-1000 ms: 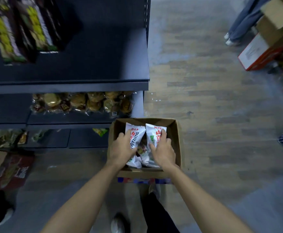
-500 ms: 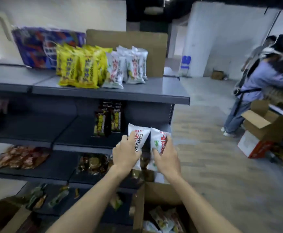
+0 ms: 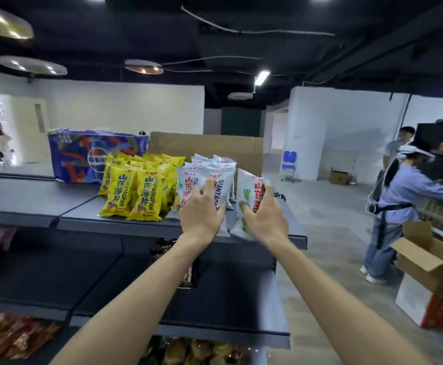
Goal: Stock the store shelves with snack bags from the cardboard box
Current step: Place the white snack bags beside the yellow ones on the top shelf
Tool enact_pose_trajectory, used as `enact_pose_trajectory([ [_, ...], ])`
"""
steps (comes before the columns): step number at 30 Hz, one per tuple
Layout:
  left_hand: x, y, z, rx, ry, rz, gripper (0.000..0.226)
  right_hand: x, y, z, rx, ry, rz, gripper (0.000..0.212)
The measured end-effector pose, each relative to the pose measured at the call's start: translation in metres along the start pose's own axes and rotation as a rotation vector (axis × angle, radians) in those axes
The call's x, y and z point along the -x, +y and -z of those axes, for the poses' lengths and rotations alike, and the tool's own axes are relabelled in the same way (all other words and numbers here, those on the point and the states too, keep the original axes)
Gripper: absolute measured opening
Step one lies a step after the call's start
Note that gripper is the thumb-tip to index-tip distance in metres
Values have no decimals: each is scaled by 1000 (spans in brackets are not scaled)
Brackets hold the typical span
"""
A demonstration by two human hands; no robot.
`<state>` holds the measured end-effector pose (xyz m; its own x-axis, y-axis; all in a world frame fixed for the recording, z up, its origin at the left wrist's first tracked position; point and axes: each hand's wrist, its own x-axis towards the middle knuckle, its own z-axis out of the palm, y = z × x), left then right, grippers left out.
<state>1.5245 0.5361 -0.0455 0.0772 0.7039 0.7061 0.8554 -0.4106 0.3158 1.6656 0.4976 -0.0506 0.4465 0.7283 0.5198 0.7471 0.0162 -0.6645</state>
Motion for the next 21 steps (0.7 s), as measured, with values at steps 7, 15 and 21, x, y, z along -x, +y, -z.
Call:
enact_pose_trajectory([
  [7,-63,5,-67,-108,13,-3,59,-86,34,-27,68,-7,-4,60],
  [15,-78,-11,-126,-266,41,-109,56,-163,72,-67,189,-63,-86,63],
  [21,-84,-19,-144,-306,45,-126,52,-214,66,-105,198,-56,-44,64],
])
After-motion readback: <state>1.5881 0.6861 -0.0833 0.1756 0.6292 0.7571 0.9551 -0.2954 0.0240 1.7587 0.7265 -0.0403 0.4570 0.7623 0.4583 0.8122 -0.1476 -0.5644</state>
